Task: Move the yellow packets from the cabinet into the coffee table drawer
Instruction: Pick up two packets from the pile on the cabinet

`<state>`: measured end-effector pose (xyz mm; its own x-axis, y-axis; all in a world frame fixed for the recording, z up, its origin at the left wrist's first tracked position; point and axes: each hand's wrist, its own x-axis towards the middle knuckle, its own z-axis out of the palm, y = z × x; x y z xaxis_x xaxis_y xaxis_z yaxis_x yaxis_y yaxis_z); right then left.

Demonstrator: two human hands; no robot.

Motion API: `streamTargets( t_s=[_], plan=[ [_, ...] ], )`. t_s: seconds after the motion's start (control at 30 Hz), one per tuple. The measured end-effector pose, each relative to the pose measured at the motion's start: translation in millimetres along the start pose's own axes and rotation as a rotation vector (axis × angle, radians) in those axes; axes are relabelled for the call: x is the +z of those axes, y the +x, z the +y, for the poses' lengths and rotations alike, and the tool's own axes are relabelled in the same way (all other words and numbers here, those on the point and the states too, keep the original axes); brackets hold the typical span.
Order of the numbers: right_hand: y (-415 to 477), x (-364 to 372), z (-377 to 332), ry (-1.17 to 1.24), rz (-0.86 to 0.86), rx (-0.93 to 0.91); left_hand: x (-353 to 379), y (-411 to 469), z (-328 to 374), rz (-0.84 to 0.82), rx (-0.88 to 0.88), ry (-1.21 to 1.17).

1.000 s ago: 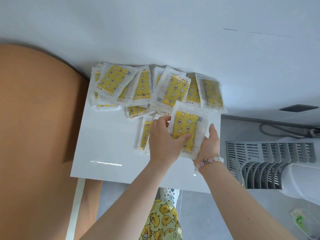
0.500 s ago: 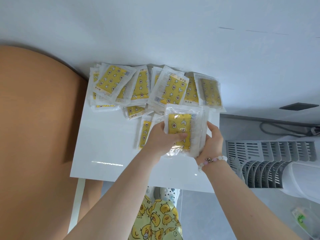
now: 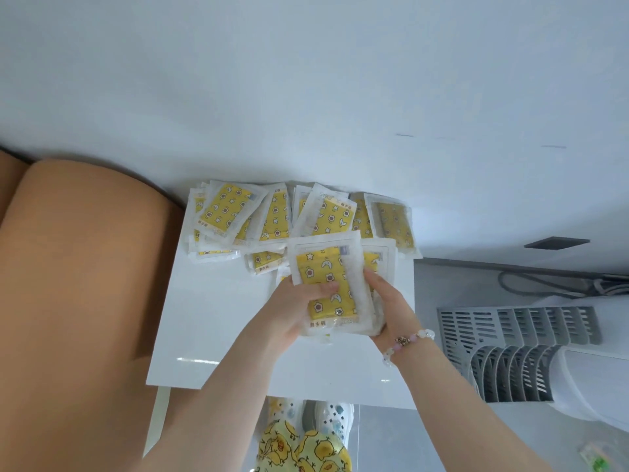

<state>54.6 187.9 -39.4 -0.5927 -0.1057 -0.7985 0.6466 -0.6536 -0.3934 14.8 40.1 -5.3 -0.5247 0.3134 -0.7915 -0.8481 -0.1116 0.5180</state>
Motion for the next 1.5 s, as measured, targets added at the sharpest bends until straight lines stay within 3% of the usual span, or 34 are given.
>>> streamTargets(
  t_s=[0.23,0.47,0.87,1.17,1.5],
  plan=[
    [-43.2,25.1,-28.4,-0.034,-0.052,-0.112,18.3,-36.0,34.8,-0.084,-0.002,-0.099],
    [-100.7,36.9,-66.2,-0.055,0.090,-0.174,61.1,-82.8,69.3,-0.160,0.004,-0.050],
    [-230.1,9.3,-125.4,0.047,0.357,-0.355,153.2,-148.9,127.0,-0.261,0.059,0.356],
    [-329.3,-1.7,-177.4,0.073,0.423,-0.579,228.4,-180.7,155.4,-0.391,0.126,0.519],
    [-393.4,-17.8,-133.6,0.219,0.564,-0.720,277.7,-213.9,140.8,-0.685,0.120,0.697]
  ],
)
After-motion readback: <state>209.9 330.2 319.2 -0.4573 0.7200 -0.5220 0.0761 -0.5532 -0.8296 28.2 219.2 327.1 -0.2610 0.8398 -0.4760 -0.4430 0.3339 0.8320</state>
